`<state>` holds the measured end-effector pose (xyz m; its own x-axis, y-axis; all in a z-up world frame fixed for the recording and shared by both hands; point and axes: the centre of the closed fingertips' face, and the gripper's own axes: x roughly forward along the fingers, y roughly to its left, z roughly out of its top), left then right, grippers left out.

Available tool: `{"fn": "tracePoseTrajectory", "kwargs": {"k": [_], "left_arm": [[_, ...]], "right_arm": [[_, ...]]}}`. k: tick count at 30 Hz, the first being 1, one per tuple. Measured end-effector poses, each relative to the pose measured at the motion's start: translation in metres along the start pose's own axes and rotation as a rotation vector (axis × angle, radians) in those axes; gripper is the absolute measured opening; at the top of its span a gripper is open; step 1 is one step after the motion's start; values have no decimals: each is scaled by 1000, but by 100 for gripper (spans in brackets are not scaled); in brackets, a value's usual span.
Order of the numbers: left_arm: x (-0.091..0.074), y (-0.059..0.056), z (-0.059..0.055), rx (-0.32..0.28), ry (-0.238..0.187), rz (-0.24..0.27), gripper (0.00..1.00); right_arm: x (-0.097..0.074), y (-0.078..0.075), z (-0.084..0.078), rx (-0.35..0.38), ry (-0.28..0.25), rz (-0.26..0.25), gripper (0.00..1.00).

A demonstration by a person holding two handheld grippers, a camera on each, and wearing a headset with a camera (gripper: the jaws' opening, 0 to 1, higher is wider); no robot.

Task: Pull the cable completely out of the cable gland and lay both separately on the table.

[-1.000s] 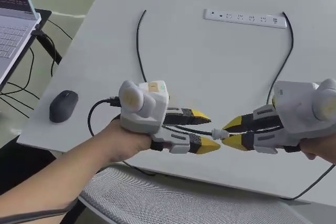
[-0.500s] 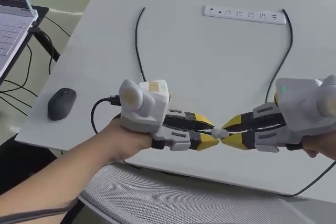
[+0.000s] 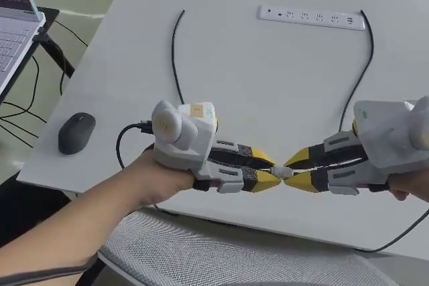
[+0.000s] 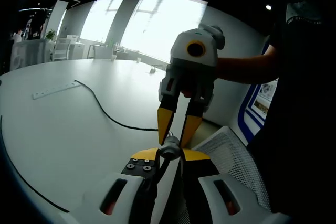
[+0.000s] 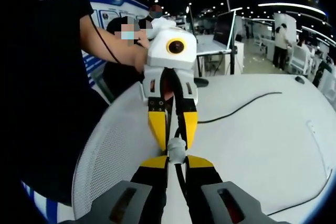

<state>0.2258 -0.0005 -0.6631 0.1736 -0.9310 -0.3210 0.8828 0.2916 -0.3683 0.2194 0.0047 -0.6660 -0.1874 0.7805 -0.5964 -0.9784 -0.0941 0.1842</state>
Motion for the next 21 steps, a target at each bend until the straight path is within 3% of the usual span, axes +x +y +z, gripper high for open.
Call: {"fn": "tracePoseTrajectory", "kwargs": {"k": [15,21], "left_arm": [[0,1,-2,42,19,11,15],[-3,4,3,66,-5,22,15]], "right_arm": [[3,0,-3,-10,5,7,7],[1,-6,2,26,-29,-11,8]]}}
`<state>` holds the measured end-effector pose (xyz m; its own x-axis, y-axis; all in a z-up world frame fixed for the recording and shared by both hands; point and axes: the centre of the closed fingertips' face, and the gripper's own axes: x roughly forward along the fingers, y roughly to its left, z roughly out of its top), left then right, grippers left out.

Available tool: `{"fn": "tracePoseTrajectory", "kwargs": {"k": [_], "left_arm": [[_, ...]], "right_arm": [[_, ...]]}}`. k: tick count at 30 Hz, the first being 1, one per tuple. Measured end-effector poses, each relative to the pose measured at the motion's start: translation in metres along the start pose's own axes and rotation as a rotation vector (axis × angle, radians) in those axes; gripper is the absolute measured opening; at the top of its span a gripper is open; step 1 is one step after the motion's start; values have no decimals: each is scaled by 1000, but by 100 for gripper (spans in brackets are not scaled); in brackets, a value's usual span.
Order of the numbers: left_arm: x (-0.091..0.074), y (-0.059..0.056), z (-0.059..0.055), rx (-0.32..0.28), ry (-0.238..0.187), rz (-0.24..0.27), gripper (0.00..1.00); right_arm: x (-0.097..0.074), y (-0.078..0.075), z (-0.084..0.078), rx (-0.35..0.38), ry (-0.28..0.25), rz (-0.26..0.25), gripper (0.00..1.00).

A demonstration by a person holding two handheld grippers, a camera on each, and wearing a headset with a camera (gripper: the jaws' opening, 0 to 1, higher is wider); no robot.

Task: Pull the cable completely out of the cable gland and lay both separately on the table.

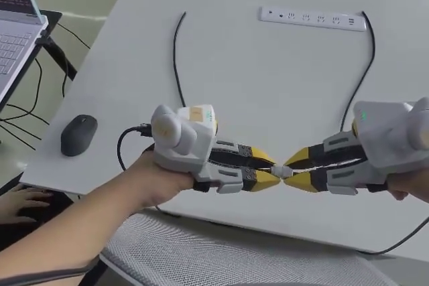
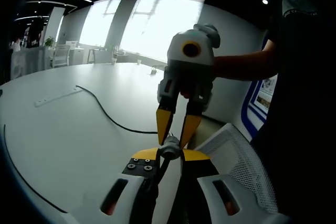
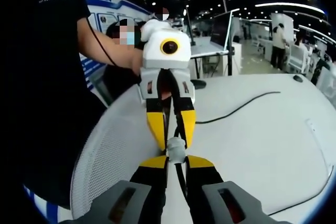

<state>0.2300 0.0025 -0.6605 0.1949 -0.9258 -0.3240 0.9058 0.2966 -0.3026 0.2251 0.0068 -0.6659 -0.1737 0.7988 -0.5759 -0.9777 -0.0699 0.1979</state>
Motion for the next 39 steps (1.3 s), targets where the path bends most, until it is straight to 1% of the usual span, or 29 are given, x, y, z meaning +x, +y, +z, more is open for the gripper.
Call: {"fn": "tracePoseTrajectory", "kwargs": {"k": [3,6,7,8,10,11,12,13,14,15,16,17,19,20,21,22,23,27,29,31,33,35,36,37,39], "left_arm": [[-1,0,1,5,5,-4,15],[-2,0,2,5,6,-4,15],[-3,-1,3,10,6,-5,15],[-3,-1,3,11,9,-6,15],[-5,-1,2,19,14,-6,15],[-5,-2,2,24,14,-7,15],[-6,-2,3,28,11,-6,15],[-6,-2,4,31,3,-5,15],[-7,-2,5,30,0,-4,15],[-7,-2,6,30,-1,-5,15],[-7,-2,6,34,1,-7,15],[-7,-2,5,39,5,-9,15],[-7,-4,6,51,10,-15,15],[-7,-5,7,65,8,-12,15],[-7,-5,8,68,6,-10,15],[-7,-5,9,67,0,-11,15],[-7,-5,10,68,-4,-12,15],[-7,-5,11,76,-1,-14,15],[-6,-5,11,81,-3,-18,15],[-6,-7,12,87,-1,-21,15],[-5,-9,12,90,2,-30,15],[-5,-9,10,92,9,-30,14],[-5,-9,9,86,11,-34,14],[-5,-9,8,80,14,-34,14],[-4,-9,6,82,24,-35,14]], "right_arm": [[0,1,2,27,-14,8,8],[-2,1,4,86,-34,21,8],[-3,2,6,128,-59,38,8],[-4,2,8,153,-76,47,9],[-7,2,9,235,-106,74,11],[-8,-1,10,270,-128,80,12],[-9,-3,11,290,-149,83,12],[-11,-3,14,342,-182,113,12],[-12,0,17,394,-205,153,13],[-13,3,17,467,-213,209,15],[-13,1,16,469,-215,212,15],[-12,-3,15,453,-225,200,13],[-13,-1,17,534,-249,250,14],[-13,2,17,564,-245,282,14],[-12,2,15,564,-239,288,14],[-10,-1,14,547,-236,277,13],[-10,-1,14,548,-235,278,13],[-10,1,16,579,-250,310,11],[-10,4,18,595,-262,337,10],[-9,5,18,615,-256,349,10],[-9,8,20,606,-258,362,9],[-8,8,19,610,-241,361,9],[-7,10,18,595,-231,363,8],[-6,9,17,531,-221,347,8],[-5,11,15,514,-190,340,7]]}}
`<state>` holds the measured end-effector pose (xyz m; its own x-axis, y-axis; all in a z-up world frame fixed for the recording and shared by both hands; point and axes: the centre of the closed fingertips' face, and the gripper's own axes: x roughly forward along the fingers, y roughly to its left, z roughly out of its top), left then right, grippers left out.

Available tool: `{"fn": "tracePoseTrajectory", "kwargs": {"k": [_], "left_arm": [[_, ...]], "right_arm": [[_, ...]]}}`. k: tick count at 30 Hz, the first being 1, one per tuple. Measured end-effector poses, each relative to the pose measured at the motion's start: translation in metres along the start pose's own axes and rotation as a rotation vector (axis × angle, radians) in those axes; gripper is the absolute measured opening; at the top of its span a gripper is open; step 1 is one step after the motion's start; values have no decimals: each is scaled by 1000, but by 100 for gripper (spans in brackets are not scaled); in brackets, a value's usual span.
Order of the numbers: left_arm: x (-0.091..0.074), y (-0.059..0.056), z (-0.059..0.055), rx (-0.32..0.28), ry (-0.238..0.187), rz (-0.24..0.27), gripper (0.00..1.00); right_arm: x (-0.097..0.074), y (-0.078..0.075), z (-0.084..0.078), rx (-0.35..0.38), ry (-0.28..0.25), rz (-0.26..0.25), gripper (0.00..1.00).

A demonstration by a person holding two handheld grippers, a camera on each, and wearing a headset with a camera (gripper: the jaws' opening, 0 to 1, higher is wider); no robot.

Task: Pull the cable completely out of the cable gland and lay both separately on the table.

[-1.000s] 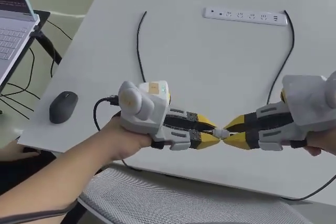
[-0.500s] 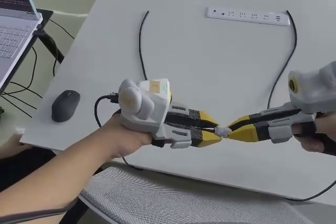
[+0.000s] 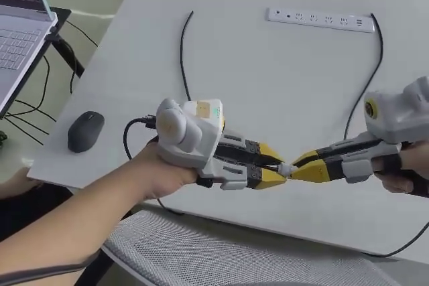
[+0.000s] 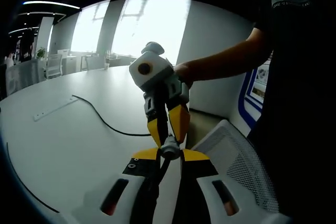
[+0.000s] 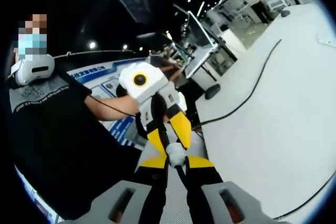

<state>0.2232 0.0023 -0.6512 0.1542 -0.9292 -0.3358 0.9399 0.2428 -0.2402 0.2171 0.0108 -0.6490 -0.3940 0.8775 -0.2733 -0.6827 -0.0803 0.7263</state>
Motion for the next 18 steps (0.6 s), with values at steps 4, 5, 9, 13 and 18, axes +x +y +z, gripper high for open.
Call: {"fn": "tracePoseTrajectory", "kwargs": {"k": [4,5,9,13,18], "left_arm": [[-1,5,-3,-32,-1,10,14],[-2,5,-3,-56,-6,8,14],[-5,8,-2,-90,-18,16,14],[-4,10,-4,-105,-24,19,14],[-5,11,-6,-148,-30,25,14]], "right_arm": [[2,-3,1,-133,37,-64,7],[2,-2,2,-173,42,-79,6],[4,-2,6,-328,53,-159,7],[5,-3,3,-474,88,-251,7],[7,-6,4,-665,118,-376,7]]}}
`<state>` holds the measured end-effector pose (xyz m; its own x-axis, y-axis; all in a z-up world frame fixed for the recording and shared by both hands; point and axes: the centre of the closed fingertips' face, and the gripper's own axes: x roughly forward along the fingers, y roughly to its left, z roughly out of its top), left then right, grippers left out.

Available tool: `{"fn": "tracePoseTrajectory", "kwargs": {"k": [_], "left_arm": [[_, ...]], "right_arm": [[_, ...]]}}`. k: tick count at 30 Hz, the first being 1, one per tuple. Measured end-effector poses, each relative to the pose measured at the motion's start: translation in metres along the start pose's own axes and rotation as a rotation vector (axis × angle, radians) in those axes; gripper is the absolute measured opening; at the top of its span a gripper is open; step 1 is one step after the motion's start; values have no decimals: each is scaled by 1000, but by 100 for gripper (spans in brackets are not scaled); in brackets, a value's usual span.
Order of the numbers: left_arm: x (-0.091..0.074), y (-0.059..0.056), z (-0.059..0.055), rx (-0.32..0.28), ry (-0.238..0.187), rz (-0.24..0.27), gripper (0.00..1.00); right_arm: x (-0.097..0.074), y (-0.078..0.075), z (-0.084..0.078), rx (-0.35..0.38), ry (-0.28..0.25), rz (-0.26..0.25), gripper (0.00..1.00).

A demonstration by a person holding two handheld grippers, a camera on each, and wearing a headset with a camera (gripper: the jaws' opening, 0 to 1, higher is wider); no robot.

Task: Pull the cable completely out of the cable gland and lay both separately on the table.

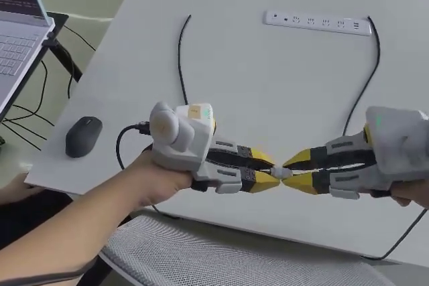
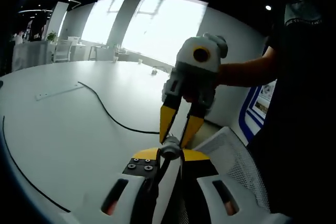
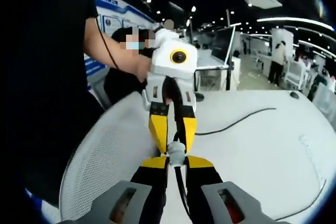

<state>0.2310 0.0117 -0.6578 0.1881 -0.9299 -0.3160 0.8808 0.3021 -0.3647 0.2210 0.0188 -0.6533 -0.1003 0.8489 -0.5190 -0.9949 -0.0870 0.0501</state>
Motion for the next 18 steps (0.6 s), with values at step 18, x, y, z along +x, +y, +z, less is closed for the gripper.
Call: {"fn": "tracePoseTrajectory", "kwargs": {"k": [18], "left_arm": [[-2,0,-1,-39,1,6,15]], "right_arm": [[4,-4,-5,-171,95,-67,8]]}}
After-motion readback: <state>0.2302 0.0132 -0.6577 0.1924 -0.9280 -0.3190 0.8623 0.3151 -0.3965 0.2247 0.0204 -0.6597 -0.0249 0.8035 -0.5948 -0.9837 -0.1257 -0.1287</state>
